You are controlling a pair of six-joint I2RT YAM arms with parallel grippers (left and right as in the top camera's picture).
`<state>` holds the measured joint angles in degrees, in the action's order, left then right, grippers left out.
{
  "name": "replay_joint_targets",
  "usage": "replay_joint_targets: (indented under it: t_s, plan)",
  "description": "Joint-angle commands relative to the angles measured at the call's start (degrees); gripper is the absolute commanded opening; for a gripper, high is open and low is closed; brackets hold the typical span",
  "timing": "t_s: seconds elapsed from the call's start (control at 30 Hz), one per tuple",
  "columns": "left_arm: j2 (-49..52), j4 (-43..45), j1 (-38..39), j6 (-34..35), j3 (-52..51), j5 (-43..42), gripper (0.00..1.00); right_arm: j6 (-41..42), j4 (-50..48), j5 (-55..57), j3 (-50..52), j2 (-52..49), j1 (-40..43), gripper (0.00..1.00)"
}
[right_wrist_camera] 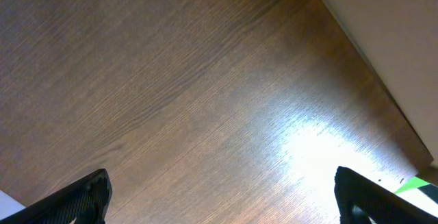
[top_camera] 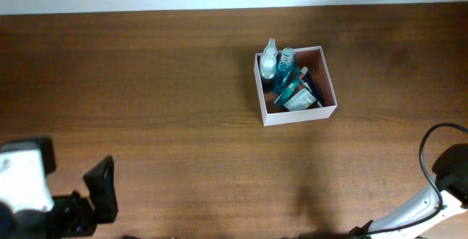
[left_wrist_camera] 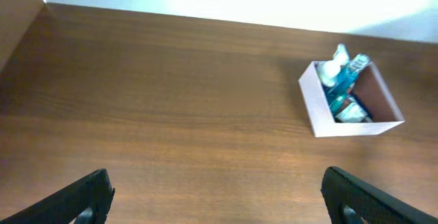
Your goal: Pack container
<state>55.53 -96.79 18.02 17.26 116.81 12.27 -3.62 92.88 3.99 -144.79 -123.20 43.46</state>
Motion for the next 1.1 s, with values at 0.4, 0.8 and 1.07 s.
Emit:
replay_joint_targets:
  t_s: [0.4, 0.8, 1.07]
  plan:
    - [-6.36, 2.60, -0.35, 3.06, -2.51, -0.46, 0.99, 0.04, -0.15, 0.76, 0.28, -0.28, 0.07, 0.99]
    - [-22.01, 26.56, -14.19, 2.43, -32.70, -0.52, 0.99, 0.07, -0.15, 0.76, 0.28, -0.28, 0.07, 0.99]
    - [-40.30, 52.30, -17.25, -5.90, -62.49, -2.47, 1.00, 0.07, -0.15, 0.76, 0.28, -0.28, 0.07, 0.99]
